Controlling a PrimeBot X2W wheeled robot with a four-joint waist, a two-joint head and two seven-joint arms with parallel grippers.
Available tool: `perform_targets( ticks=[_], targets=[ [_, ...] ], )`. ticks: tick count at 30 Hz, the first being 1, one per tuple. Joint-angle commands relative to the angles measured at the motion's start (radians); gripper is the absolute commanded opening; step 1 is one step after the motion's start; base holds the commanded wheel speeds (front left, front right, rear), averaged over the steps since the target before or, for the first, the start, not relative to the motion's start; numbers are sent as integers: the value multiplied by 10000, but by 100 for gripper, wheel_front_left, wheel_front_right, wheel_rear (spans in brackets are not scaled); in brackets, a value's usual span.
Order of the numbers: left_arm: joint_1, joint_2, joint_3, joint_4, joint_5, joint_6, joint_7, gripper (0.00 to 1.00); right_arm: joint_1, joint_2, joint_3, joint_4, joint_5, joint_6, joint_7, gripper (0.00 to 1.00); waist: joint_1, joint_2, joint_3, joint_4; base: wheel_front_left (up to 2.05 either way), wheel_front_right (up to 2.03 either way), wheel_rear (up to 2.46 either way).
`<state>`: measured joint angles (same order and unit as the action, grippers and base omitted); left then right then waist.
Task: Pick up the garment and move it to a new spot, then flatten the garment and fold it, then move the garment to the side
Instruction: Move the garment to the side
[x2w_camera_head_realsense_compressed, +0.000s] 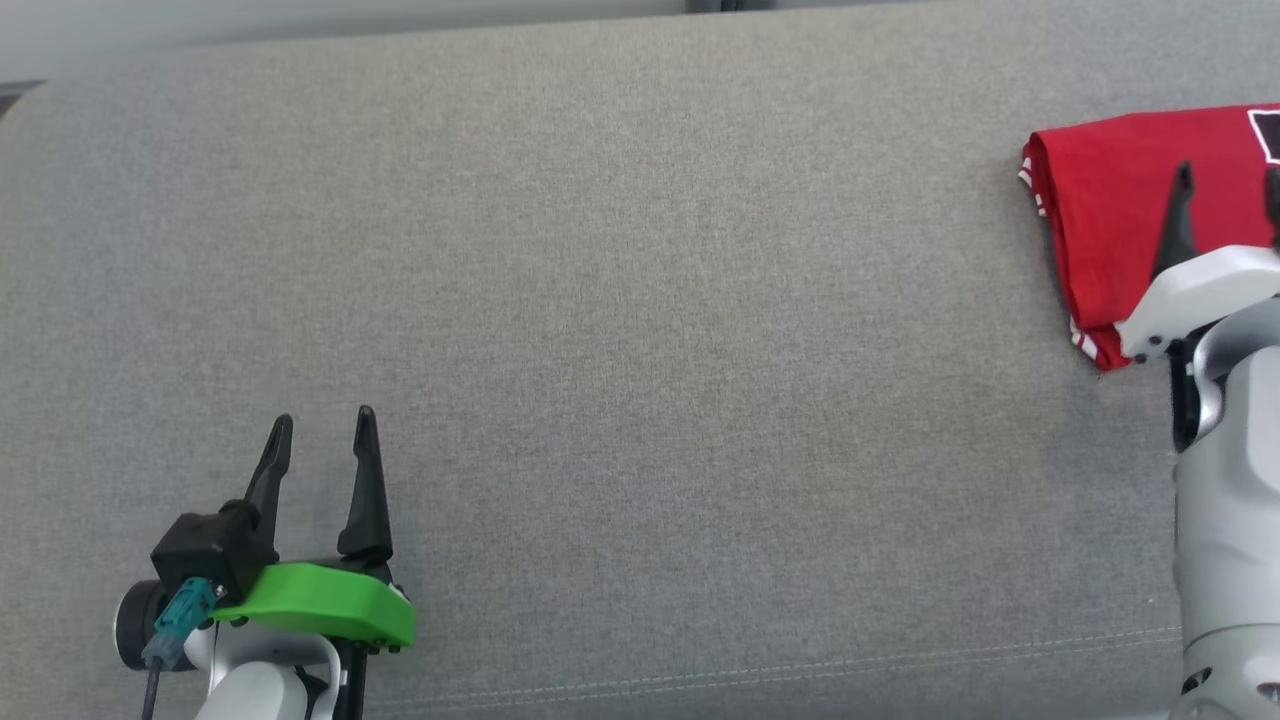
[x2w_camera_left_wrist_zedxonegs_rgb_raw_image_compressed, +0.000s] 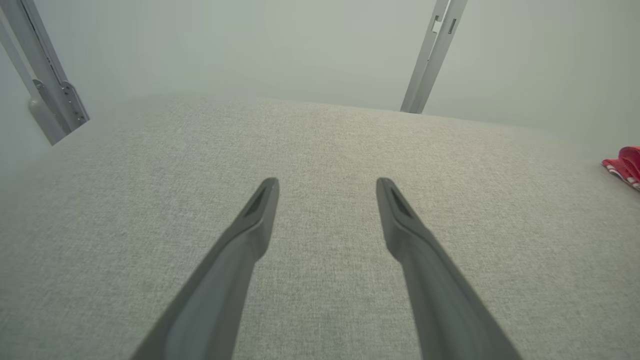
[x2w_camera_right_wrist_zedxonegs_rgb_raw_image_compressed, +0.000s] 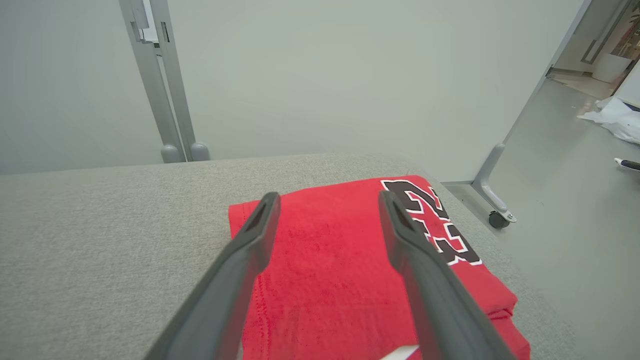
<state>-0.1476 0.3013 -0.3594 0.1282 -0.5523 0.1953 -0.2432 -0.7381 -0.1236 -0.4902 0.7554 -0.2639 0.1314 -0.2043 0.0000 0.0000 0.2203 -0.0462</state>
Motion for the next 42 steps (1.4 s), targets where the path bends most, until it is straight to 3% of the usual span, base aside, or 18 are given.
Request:
perform_targets(
  ticks=[1, 7, 15, 23, 33, 42],
  targets=[
    [186, -65, 97, 83, -106, 68, -42, 100, 371, 126, 162, -73, 278, -16, -19, 100, 0, 0, -1018, 90, 0, 0, 0],
    [578, -192, 392, 515, -540, 236, -10, 100, 1237, 647, 1128, -498, 1873, -17, -11, 100, 0, 0, -1868, 146, 0, 0, 0],
    [939, -235, 822, 771, -981, 480, 0, 100, 2689, 718, 2770, -1240, 3684, -14, 158, 100, 0, 0, -2594, 414, 0, 0, 0],
    [1593, -168, 1150, 579, -1211, 123, -137, 100, 4506, 723, 4046, -2460, 5421, -14, 36, 100, 0, 0, -3115, 809, 0, 0, 0],
    [2521, 201, 1089, 535, -522, -464, -227, 100, 6492, 714, 5111, -4155, 5764, -10, -201, 100, 0, 0, -3366, 1057, 0, 0, 0],
    [3195, -208, 1467, 239, 88, -899, -219, 100, 7665, 712, 5220, -4921, 5226, -11, -108, 100, 0, 0, -3400, 999, 0, 0, 0]
  ],
)
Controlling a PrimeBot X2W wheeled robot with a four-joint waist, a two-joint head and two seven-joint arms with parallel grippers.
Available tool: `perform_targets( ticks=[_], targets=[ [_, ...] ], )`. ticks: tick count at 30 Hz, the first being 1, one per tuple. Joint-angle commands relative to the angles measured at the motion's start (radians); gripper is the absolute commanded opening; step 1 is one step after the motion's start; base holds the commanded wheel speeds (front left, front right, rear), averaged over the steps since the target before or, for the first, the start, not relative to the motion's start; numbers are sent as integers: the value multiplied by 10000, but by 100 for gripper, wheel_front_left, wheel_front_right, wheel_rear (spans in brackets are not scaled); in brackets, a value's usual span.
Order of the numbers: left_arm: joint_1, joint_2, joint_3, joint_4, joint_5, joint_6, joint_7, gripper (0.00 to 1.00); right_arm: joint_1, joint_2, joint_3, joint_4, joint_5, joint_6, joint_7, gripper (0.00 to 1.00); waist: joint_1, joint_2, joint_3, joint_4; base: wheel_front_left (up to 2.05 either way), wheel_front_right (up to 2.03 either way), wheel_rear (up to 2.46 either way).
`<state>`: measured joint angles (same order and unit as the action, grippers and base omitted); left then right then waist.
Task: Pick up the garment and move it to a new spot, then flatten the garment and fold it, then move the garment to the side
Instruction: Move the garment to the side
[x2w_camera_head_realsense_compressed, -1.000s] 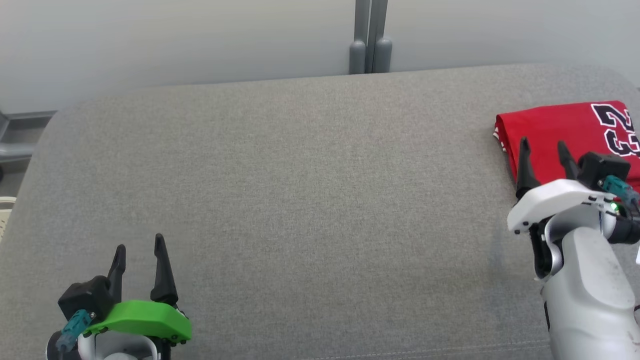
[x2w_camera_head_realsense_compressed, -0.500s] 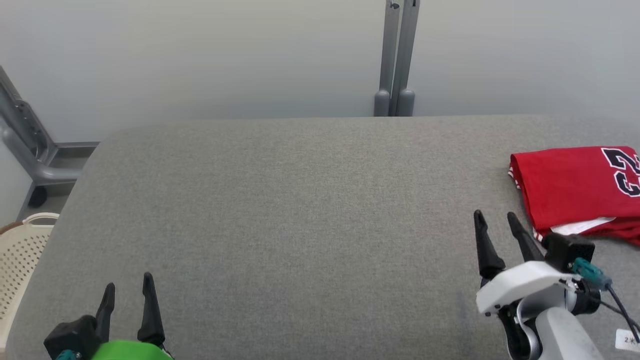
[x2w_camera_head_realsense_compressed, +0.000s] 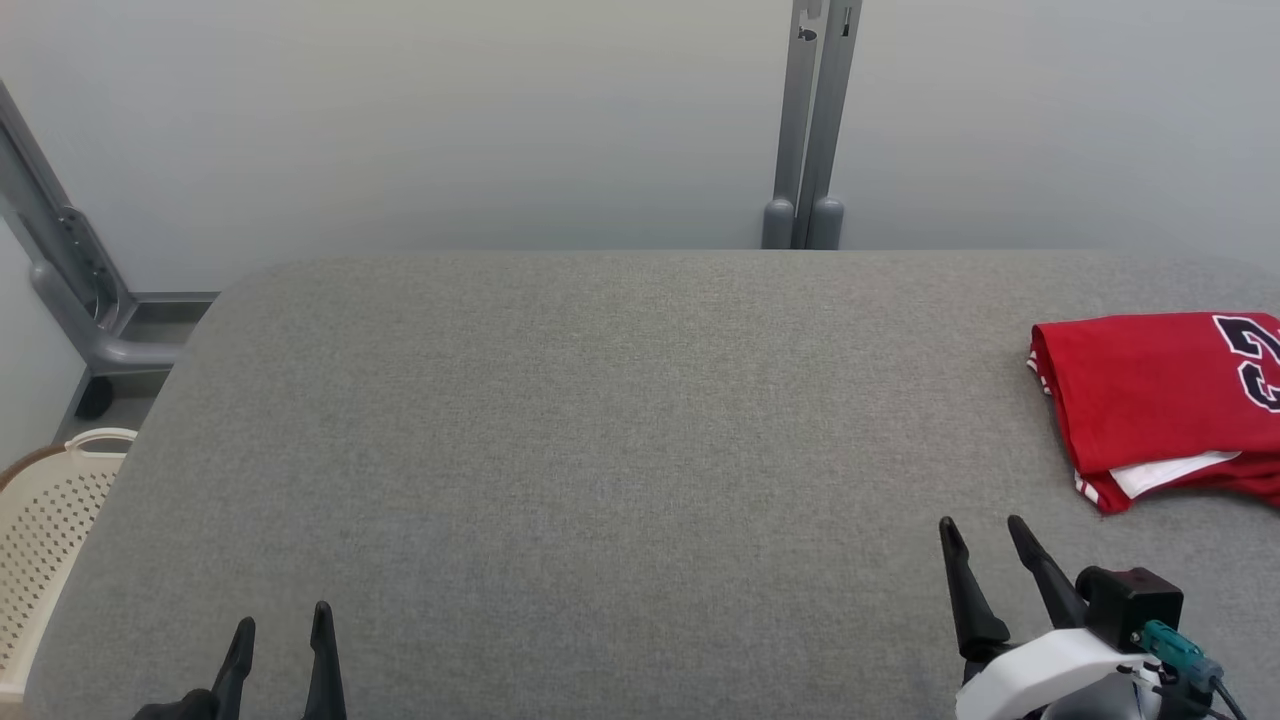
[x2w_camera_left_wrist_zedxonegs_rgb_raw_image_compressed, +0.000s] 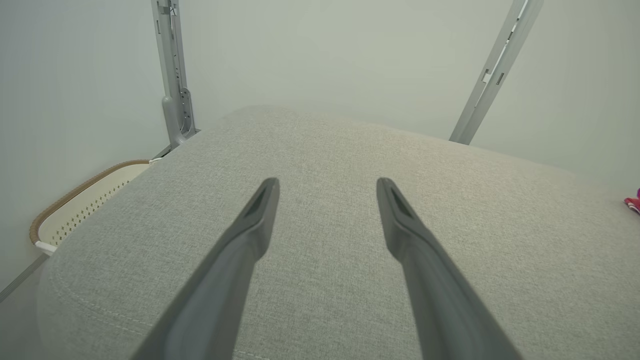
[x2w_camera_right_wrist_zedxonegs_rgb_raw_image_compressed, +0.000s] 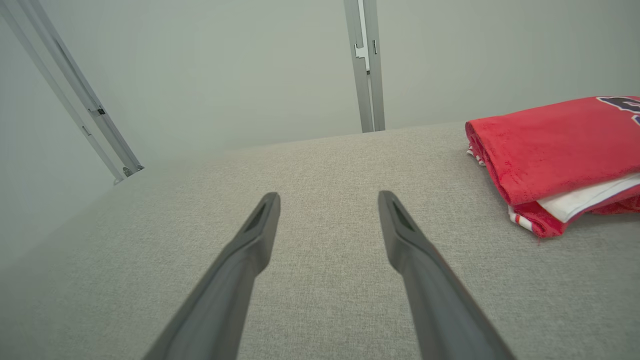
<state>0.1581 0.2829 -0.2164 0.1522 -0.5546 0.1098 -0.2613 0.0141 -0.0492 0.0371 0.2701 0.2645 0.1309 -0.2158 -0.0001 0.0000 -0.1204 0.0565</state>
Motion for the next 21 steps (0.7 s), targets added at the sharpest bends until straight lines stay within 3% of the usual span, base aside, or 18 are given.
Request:
perform_targets(
  ticks=[1, 21],
  targets=[
    [178, -62, 73, 27, 171, -57, -39, 100, 234, -35, -120, -84, -164, -6, 53, 100, 1, 0, 17, -52, 0, 0, 0],
    [-264, -265, 304, 619, 580, -278, -34, 100, 47, -24, -576, 422, -612, -6, 72, 100, 1, 0, 501, -220, 0, 0, 0]
  ],
)
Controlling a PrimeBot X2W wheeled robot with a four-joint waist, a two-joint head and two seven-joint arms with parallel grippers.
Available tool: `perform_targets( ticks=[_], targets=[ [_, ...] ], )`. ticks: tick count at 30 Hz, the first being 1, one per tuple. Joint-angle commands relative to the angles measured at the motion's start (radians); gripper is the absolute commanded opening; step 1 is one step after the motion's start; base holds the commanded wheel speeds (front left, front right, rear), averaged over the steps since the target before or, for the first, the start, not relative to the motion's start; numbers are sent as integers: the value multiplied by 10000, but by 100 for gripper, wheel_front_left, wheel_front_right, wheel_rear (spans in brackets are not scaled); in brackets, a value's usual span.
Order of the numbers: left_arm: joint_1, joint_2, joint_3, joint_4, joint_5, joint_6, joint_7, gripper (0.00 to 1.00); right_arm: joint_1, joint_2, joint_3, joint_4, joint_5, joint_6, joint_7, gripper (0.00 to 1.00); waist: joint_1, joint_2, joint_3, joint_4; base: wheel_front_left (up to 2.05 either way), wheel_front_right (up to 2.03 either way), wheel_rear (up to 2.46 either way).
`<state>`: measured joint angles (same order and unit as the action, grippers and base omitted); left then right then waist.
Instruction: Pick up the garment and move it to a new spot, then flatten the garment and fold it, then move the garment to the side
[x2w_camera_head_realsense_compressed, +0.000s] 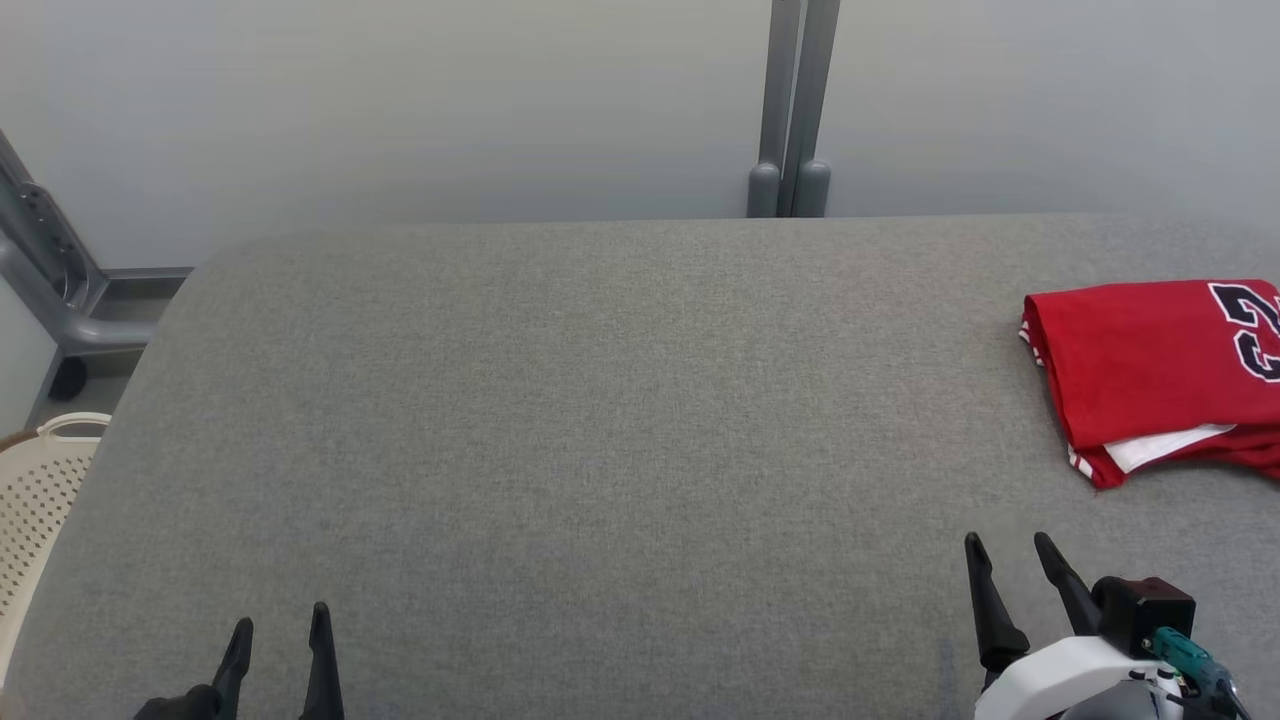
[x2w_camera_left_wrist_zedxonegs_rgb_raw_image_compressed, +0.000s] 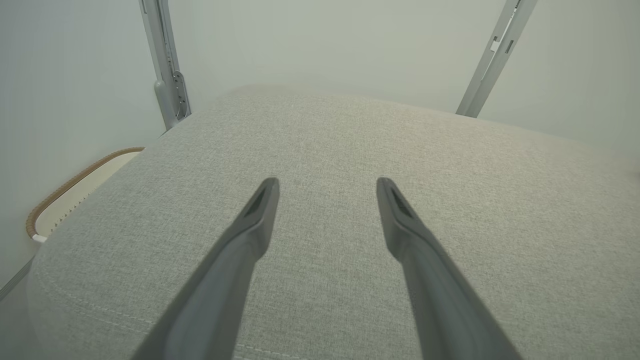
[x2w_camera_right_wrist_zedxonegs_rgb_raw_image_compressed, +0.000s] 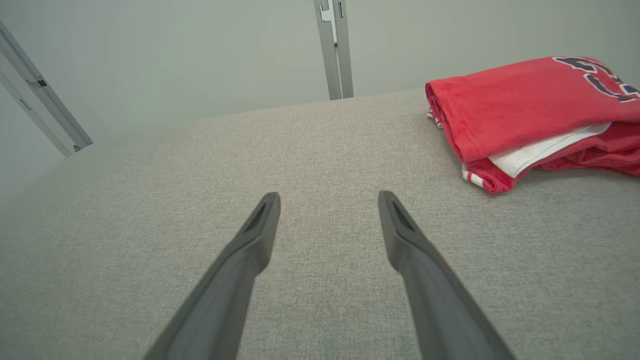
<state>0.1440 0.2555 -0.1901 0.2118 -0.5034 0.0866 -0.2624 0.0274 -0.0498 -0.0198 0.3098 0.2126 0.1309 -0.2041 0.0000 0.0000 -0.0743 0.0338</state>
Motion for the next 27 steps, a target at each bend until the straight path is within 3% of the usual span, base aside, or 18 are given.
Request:
perform_targets(
  ticks=[1, 25, 26, 27],
  targets=[
    [-154, 11, 50, 34, 70, -58, -23, 100, -105, -18, -11, 38, -93, -6, -77, 100, 0, 0, 77, 9, 0, 0, 0],
    [-436, -32, 269, 137, 386, -29, -23, 100, -185, -19, 50, 126, -170, -6, -83, 100, 0, 0, 311, 33, 0, 0, 0],
    [-339, -52, 242, 153, 305, -69, 0, 0, -119, 2, 46, 109, -218, 0, -75, 0, 0, 0, 312, 34, 0, 0, 0],
    [-325, -69, 237, 191, 298, -71, 4, 0, -106, 10, 45, 145, -217, 0, -74, 0, 0, 0, 314, 32, 0, 0, 0]
  ],
)
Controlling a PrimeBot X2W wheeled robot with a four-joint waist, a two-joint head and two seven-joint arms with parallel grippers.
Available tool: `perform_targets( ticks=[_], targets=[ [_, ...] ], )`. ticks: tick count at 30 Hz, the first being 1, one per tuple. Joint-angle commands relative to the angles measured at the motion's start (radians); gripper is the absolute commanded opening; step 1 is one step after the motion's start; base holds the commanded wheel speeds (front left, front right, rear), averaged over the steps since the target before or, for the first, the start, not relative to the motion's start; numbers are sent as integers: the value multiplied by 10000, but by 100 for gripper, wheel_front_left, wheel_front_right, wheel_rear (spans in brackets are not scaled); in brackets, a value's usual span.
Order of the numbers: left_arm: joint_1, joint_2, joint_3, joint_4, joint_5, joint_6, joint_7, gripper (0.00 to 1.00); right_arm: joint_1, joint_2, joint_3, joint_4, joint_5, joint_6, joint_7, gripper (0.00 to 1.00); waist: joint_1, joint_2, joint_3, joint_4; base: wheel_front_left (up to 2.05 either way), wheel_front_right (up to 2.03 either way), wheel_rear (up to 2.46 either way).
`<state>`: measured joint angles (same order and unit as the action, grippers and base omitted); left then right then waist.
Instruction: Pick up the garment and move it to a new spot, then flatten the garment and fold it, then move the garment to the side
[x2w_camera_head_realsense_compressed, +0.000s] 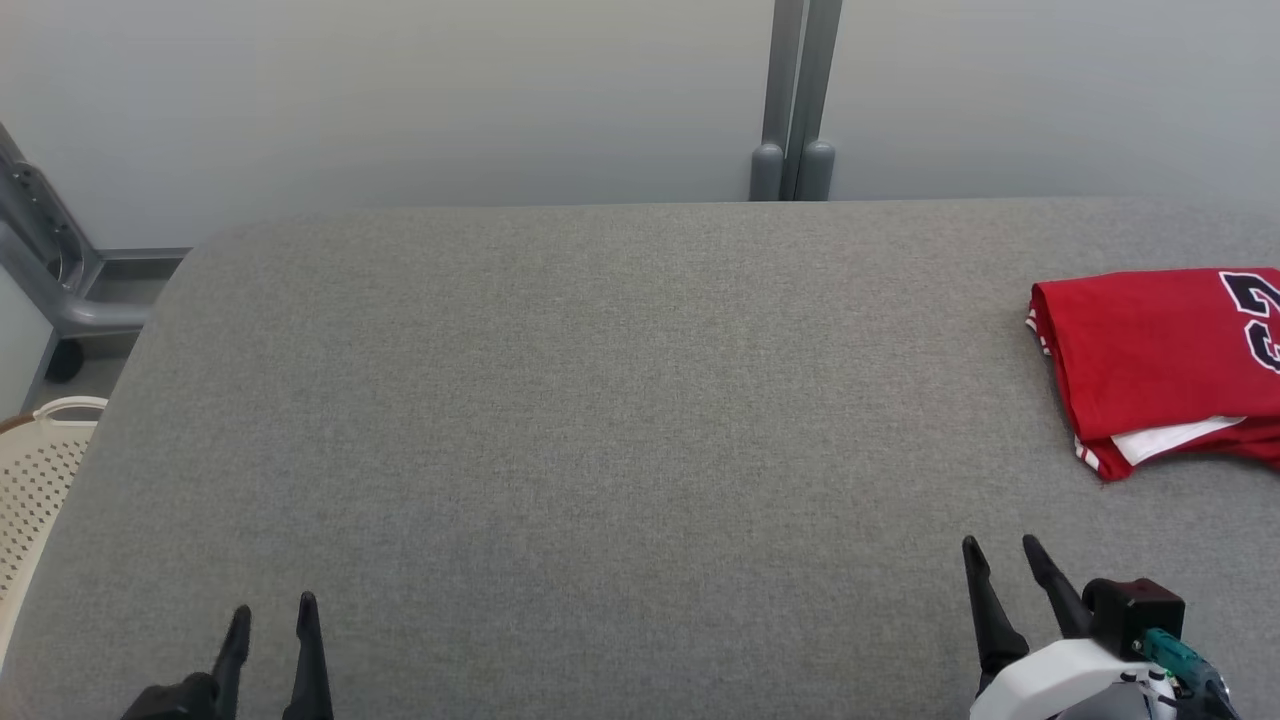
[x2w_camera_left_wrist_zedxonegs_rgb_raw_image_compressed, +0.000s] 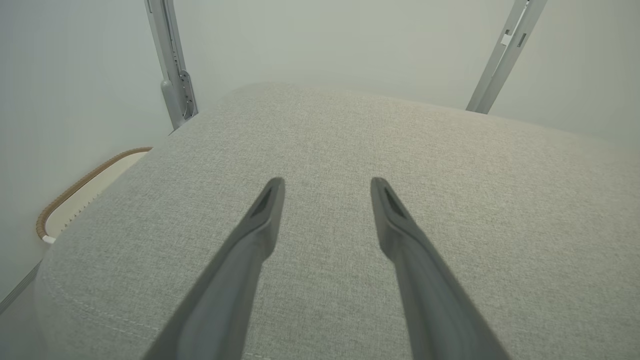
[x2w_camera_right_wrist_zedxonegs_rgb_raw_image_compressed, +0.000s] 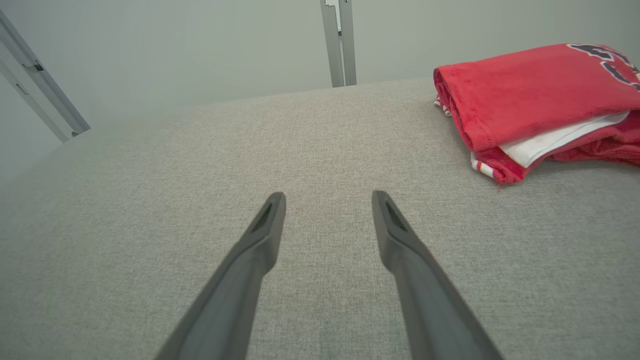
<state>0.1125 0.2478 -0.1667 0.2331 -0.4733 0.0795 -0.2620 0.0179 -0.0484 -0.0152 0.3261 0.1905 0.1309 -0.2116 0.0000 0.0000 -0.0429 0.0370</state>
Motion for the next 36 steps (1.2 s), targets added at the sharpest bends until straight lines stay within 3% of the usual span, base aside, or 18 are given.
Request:
perform_targets(
  ticks=[1, 4, 36],
  targets=[
    [29, -42, -17, 63, -10, -2, 16, 0, 32, 15, -5, 67, 6, 0, 5, 0, 0, 0, 0, 0, 0, 0, 0],
    [151, -200, -62, 283, -84, -14, 82, 0, 172, 63, -27, 302, 86, 0, 37, 0, 0, 0, 2, -2, 0, 0, 0],
    [-883, -862, 663, 287, -4374, -799, 1372, 0, -32, 24, -710, -508, 5436, 0, 1322, 0, 0, 0, 108, -94, 0, 0, 0]
  ],
)
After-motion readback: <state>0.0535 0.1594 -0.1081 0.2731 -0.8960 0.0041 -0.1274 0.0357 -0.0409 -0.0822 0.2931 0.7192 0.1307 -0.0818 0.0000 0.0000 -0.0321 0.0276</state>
